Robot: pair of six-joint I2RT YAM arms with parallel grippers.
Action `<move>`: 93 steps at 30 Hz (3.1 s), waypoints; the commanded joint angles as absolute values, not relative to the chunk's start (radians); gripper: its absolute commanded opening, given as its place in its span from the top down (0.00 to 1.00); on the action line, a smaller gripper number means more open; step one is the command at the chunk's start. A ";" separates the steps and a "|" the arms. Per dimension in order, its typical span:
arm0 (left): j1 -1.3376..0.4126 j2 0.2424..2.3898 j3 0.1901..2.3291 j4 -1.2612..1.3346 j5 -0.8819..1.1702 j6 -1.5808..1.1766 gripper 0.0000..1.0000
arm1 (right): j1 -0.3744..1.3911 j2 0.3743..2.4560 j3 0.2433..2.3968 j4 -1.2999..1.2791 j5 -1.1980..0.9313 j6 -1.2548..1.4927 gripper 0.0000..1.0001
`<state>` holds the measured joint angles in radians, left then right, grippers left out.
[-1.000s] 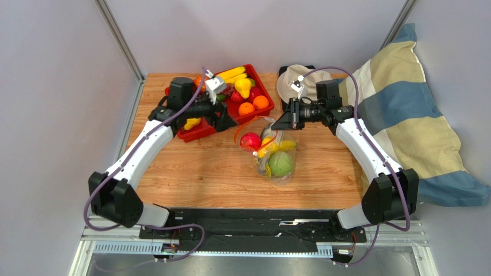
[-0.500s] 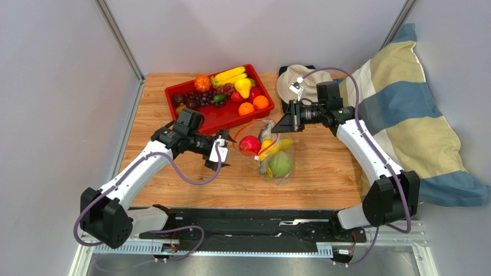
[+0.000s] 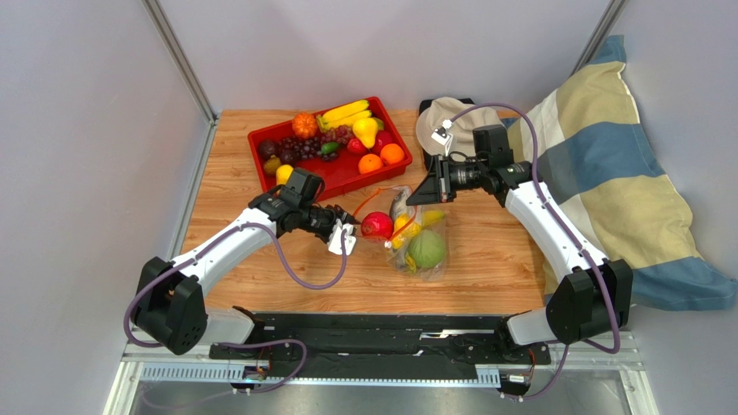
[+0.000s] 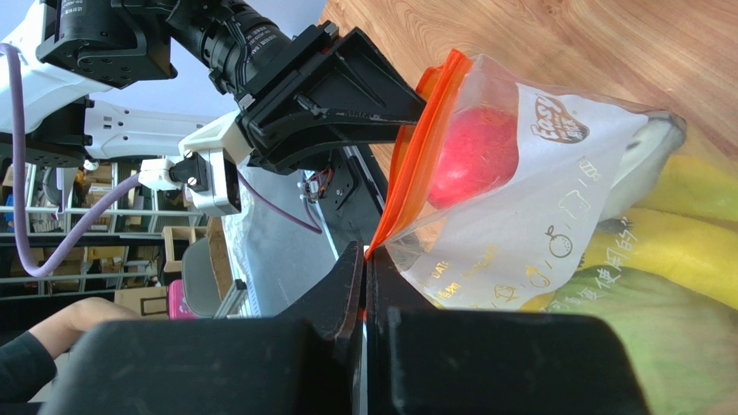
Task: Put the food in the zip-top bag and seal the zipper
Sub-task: Zip the zipper food storage bag at the center of the board.
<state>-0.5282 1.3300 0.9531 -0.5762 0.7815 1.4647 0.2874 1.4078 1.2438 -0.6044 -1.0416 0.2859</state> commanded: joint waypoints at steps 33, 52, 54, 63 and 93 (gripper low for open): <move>-0.848 1.161 0.959 -0.324 0.611 0.650 1.00 | 0.612 1.667 1.623 -0.917 -0.905 -0.296 1.00; -0.856 1.147 1.025 -0.304 0.528 0.538 1.00 | 0.592 1.664 1.675 -1.081 -0.936 -0.394 0.59; -0.856 1.150 1.028 -0.307 0.529 0.535 1.00 | 0.575 1.637 1.690 -1.083 -0.913 -0.371 0.48; -0.856 1.203 1.045 -0.292 0.482 0.456 1.00 | 0.384 1.375 1.597 -1.049 -0.792 -0.311 0.24; -0.851 1.351 1.152 -0.253 0.356 0.203 1.00 | 0.325 0.888 0.808 -0.451 -0.822 -0.233 0.65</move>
<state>-0.8558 1.3727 1.1103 -0.2783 0.3634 0.2367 0.3248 0.8661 0.7761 -0.5926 -0.7525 -0.2939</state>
